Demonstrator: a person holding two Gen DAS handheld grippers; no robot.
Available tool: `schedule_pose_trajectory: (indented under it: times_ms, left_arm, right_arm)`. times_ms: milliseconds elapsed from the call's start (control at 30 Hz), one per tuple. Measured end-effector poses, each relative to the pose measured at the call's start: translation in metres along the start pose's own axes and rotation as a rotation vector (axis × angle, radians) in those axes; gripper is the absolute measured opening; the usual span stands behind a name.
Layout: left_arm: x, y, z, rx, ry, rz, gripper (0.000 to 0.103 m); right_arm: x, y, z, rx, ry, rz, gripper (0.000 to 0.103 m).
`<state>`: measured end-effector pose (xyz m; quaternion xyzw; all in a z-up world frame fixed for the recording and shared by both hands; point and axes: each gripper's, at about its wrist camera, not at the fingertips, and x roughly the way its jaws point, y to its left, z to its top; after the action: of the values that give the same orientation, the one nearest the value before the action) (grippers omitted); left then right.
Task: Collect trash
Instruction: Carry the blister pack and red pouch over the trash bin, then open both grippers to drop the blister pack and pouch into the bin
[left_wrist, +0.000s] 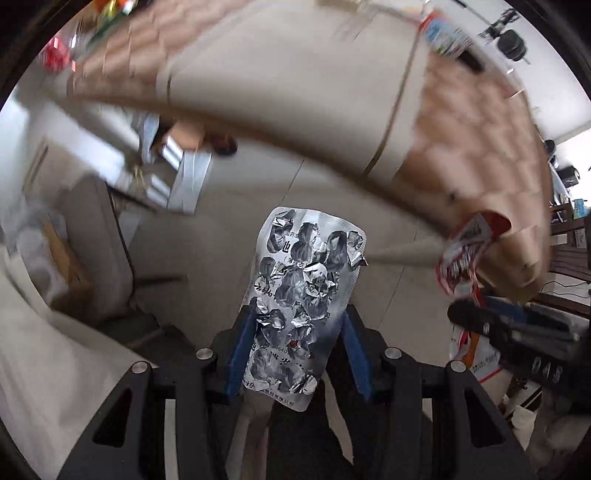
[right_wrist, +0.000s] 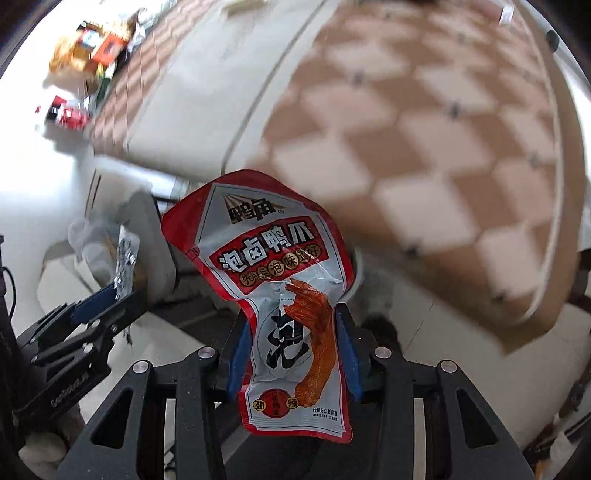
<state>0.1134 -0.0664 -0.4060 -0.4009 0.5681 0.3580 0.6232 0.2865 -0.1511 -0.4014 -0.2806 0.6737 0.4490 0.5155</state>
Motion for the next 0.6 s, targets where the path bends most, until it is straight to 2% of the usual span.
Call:
schedule_pose_trajectory:
  times_ms: [133, 267, 400, 600]
  left_arm:
    - [0.063, 0.015, -0.01, -0.049, 0.08, -0.026, 0.044]
    - [0.132, 0.028, -0.009, -0.095, 0.154, -0.065, 0.044]
    - [0.204, 0.044, 0.001, -0.154, 0.223, -0.133, 0.044]
    - [0.292, 0.064, 0.017, -0.254, 0.328, -0.226, 0.044]
  right_arm:
    - [0.064, 0.001, -0.035, 0.017, 0.095, 0.002, 0.045]
    - [0.14, -0.006, -0.055, 0.011, 0.162, -0.045, 0.045]
    - [0.207, -0.027, -0.057, 0.05, 0.197, -0.058, 0.045]
    - [0.304, -0.064, -0.039, 0.163, 0.243, -0.011, 0.045]
